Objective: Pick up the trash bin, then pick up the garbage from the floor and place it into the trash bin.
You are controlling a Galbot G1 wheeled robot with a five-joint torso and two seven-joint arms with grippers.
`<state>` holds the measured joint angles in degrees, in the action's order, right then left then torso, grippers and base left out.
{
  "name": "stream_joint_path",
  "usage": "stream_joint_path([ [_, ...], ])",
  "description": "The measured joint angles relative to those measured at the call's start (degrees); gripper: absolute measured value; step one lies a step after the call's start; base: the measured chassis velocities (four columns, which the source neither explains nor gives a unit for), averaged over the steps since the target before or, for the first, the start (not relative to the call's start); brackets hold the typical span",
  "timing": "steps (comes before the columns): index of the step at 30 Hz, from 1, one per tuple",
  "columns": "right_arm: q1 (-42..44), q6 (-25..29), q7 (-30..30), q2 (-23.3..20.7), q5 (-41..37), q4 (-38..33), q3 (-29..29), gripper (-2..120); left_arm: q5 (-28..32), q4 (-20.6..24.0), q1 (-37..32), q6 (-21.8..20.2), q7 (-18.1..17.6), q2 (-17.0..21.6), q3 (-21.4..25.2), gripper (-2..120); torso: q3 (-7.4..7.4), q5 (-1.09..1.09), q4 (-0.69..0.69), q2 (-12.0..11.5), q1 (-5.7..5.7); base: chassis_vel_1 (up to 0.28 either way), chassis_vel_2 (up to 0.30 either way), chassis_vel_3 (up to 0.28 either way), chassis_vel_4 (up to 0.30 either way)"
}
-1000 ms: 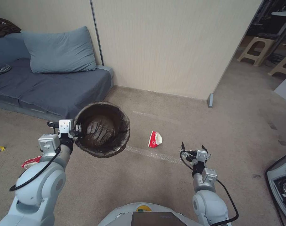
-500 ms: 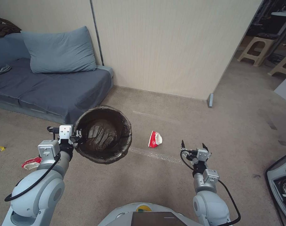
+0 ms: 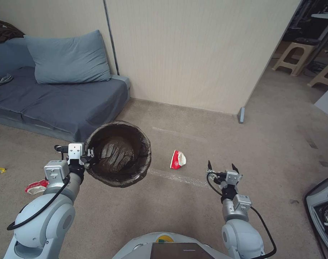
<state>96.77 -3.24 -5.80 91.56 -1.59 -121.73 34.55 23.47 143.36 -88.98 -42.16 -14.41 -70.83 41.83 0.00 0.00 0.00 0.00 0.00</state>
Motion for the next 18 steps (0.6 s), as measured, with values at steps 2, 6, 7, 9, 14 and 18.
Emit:
stream_joint_path([
  [2, -0.08, -0.01, -0.02, -0.04, 0.00, 0.06, 0.02, 100, -0.07, -0.01, 0.02, 0.00, 0.03, -0.05, 0.00, 0, 0.00, 0.00, 0.00, 0.00, 0.00, 0.000, 0.000, 0.000, 0.000],
  [6, -0.29, -0.05, -0.03, -0.12, -0.01, 0.28, 0.08, 100, -0.25, -0.04, 0.10, 0.02, 0.11, -0.15, -0.05, 0, 0.00, 0.00, 0.00, 0.00, 0.00, 0.000, 0.000, 0.000, 0.000],
  [7, -0.29, -0.05, -0.03, -0.12, -0.01, 0.28, 0.08, 100, -0.25, -0.04, 0.10, 0.02, 0.11, -0.15, -0.05, 0, 0.00, 0.00, 0.00, 0.00, 0.00, 0.000, 0.000, 0.000, 0.000],
  [9, -0.35, -0.05, -0.06, -0.10, -0.01, 0.48, 0.06, 100, -0.40, -0.04, 0.16, 0.02, 0.12, -0.16, -0.05, 0, 0.00, 0.00, 0.00, 0.00, 0.00, 0.000, 0.000, 0.000, 0.000],
  [14, -0.49, 0.17, 0.01, 0.06, 0.02, 0.85, 0.01, 100, -0.56, -0.07, 0.33, 0.03, 0.20, -0.10, -0.12, 0, 0.00, 0.00, 0.00, 0.00, 0.00, 0.000, 0.000, 0.000, 0.000],
  [18, -0.53, 0.25, 0.01, 0.13, 0.02, 1.03, 0.00, 100, -0.61, -0.09, 0.56, 0.03, 0.24, -0.04, -0.16, 0, 0.00, 0.00, 0.00, 0.00, 0.00, 0.000, 0.000, 0.000, 0.000],
])
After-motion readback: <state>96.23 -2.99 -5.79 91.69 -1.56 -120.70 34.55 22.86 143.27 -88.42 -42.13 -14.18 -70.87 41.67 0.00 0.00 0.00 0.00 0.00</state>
